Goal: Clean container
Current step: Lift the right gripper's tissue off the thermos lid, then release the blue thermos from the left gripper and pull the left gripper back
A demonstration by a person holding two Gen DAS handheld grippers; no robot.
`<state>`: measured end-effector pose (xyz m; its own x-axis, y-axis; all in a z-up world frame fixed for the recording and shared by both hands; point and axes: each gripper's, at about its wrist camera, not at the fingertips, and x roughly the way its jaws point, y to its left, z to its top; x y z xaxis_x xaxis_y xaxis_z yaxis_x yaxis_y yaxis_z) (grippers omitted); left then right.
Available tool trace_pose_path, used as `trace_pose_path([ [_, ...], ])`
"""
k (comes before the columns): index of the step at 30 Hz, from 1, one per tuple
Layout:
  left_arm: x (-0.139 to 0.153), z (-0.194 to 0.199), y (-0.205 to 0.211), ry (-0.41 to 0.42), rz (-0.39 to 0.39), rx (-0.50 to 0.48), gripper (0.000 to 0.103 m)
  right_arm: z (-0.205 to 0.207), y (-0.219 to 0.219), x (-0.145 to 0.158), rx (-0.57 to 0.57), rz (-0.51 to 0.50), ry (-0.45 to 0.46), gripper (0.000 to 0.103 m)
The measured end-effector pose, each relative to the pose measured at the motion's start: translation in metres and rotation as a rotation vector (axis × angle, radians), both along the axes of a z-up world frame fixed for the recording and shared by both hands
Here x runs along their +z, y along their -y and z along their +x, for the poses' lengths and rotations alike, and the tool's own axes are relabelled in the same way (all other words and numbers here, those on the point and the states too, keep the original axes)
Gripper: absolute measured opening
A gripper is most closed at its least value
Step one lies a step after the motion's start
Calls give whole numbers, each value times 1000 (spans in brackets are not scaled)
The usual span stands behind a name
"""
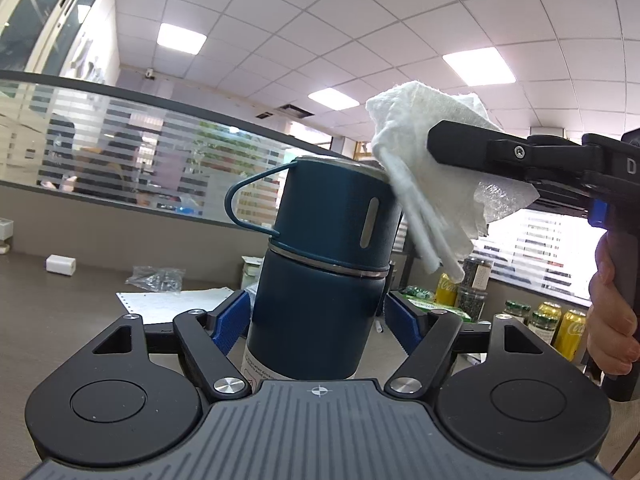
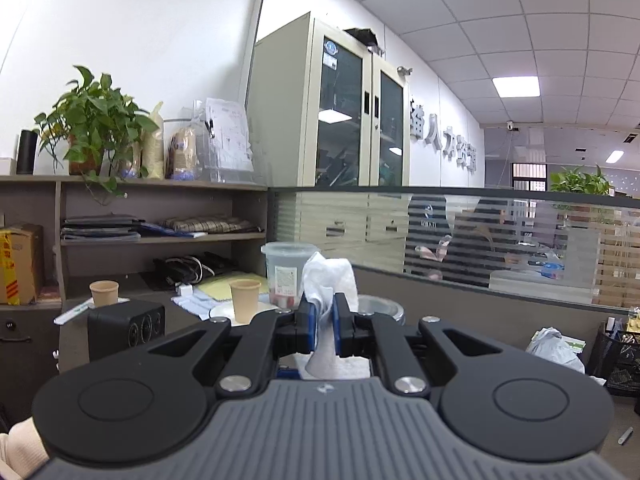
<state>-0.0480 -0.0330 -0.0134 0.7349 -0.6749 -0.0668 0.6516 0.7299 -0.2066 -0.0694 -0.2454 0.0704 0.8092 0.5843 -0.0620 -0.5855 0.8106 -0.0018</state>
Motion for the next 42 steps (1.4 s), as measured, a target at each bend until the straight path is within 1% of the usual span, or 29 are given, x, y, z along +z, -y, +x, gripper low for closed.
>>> trace_pose_path([
  [5, 0, -1, -3, -6, -15, 3, 85, 6, 18, 1, -76, 48, -6, 11],
  [9, 0, -4, -7, -12, -24, -2, 88, 14, 37, -4, -140, 102, -41, 11],
  [12, -1, -5, -12, -21, -26, -20, 89, 18, 45, -12, -171, 122, -72, 11],
  [13, -1, -5, -15, -25, -28, -28, 91, 20, 47, -14, -176, 129, -83, 11],
  [19, -6, -3, -36, -64, -68, -172, 93, 34, 58, -37, -208, 173, -197, 11],
  [21, -8, -2, -47, -67, -102, -231, 93, 39, 62, -46, -218, 188, -238, 11],
  [22, -10, -1, -51, -63, -121, -244, 93, 42, 64, -50, -223, 196, -259, 11],
  [24, -13, 2, -67, -72, -193, -244, 93, 50, 67, -62, -222, 224, -329, 11],
  [26, -17, 7, -82, -93, -259, -227, 93, 55, 70, -70, -220, 236, -376, 11],
  [29, -23, 22, -98, -179, -302, -106, 93, 65, 72, -87, -224, 267, -462, 11],
  [31, -27, 32, -109, -238, -329, -21, 93, 69, 70, -95, -244, 259, -502, 11],
  [32, -30, 38, -112, -283, -329, 46, 93, 72, 69, -99, -254, 255, -522, 11],
  [34, -32, 47, -116, -344, -319, 146, 93, 75, 63, -105, -258, 229, -546, 12],
  [37, -34, 59, -117, -386, -293, 213, 93, 79, 56, -112, -266, 192, -565, 13],
  [40, -35, 62, -112, -396, -222, 283, 93, 84, 51, -118, -279, 158, -579, 15],
  [42, -36, 64, -108, -401, -173, 330, 93, 86, 49, -121, -290, 137, -586, 18],
])
